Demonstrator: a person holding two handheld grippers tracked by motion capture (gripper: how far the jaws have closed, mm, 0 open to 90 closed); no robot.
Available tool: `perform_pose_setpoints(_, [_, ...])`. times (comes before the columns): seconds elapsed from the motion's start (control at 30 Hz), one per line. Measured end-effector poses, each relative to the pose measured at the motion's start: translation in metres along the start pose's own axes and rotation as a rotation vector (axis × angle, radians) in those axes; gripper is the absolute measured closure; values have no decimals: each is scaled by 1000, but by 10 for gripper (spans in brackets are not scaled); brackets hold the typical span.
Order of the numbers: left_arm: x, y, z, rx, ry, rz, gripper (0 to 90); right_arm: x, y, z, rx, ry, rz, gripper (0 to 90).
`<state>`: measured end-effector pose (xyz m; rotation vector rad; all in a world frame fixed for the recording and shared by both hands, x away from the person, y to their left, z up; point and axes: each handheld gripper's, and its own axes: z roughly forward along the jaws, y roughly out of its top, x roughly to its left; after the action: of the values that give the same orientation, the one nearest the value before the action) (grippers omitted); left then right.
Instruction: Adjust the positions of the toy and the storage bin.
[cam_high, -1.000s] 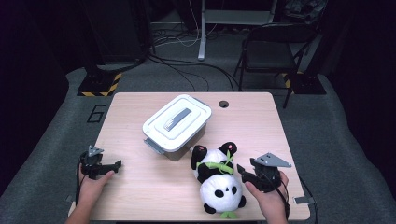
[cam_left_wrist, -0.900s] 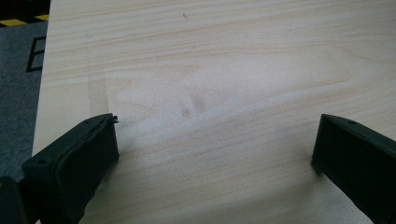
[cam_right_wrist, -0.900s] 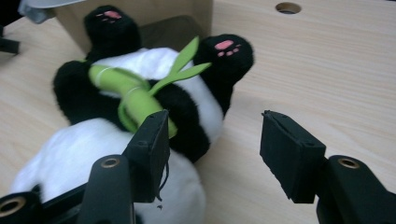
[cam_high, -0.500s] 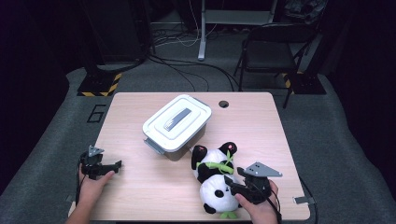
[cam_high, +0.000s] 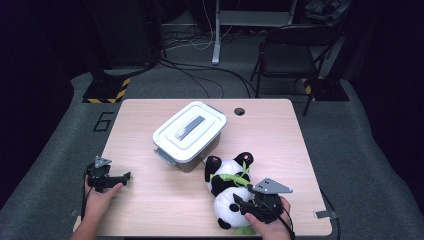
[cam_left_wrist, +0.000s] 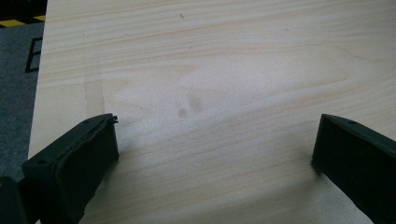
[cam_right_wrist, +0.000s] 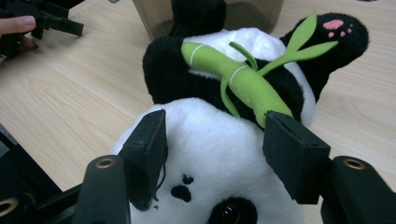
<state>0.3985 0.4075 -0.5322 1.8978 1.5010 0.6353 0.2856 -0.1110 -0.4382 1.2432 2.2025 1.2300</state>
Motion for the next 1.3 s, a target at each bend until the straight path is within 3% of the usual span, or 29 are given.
perform_pose_setpoints(0.2, [0,0,0,0,0,0,0,-4,-5,3,5,5,28,451])
perform_pose_setpoints(0.3, [0,0,0,-1,0,2,0,-7,-6,6,30,51,31,550])
perform_pose_setpoints(0.67, [0,0,0,0,0,2,0,-10,4,3,55,58,-58,681])
perform_pose_setpoints(0.77, [0,0,0,6,-3,9,0,-19,9,1,56,51,-91,713])
perform_pose_setpoints(0.93, [0,0,0,5,-4,8,0,-49,14,-3,47,45,-87,784])
perform_pose_setpoints(1.13, [0,0,0,6,-4,7,0,-72,17,-4,54,36,-89,818])
perform_pose_setpoints(1.3, [0,0,0,6,-4,7,0,-74,16,-4,31,62,-79,774])
